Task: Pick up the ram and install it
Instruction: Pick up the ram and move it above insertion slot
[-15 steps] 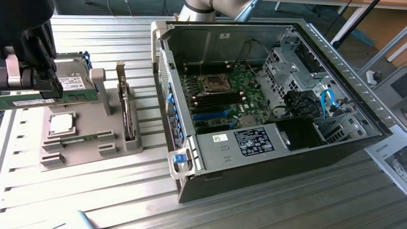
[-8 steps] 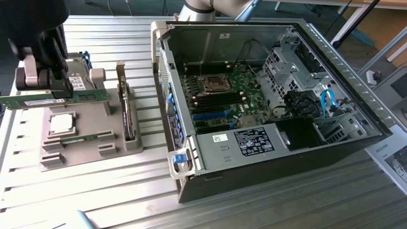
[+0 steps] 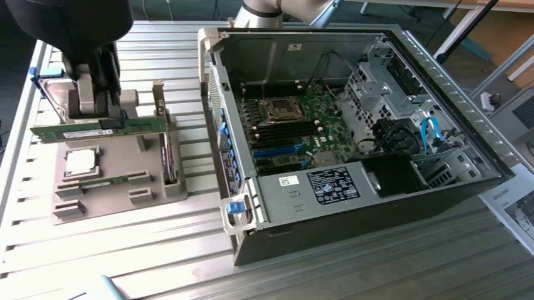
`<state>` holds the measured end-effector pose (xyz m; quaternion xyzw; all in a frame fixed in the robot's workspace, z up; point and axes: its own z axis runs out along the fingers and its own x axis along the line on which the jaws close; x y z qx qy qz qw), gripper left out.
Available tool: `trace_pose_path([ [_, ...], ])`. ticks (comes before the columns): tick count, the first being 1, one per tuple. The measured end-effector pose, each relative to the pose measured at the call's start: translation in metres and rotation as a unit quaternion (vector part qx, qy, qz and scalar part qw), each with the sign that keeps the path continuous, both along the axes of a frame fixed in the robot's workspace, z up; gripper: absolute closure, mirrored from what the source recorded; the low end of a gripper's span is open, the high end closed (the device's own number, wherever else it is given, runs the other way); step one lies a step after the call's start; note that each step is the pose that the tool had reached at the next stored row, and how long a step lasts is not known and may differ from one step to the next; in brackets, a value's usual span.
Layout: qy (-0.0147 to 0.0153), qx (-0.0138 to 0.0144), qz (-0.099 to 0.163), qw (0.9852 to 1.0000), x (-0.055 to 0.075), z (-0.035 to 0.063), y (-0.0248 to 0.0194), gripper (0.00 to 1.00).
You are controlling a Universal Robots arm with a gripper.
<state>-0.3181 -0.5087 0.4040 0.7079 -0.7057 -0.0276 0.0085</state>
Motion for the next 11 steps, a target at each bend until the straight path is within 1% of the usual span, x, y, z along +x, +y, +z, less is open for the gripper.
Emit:
trace_pose_path([
  [9,0.0018,0.0,0.0,1.0,0.03,0.0,-0.0046,0.88],
  [11,0.0026,0.0,0.0,1.0,0.043,0.0,-0.0068,0.88],
])
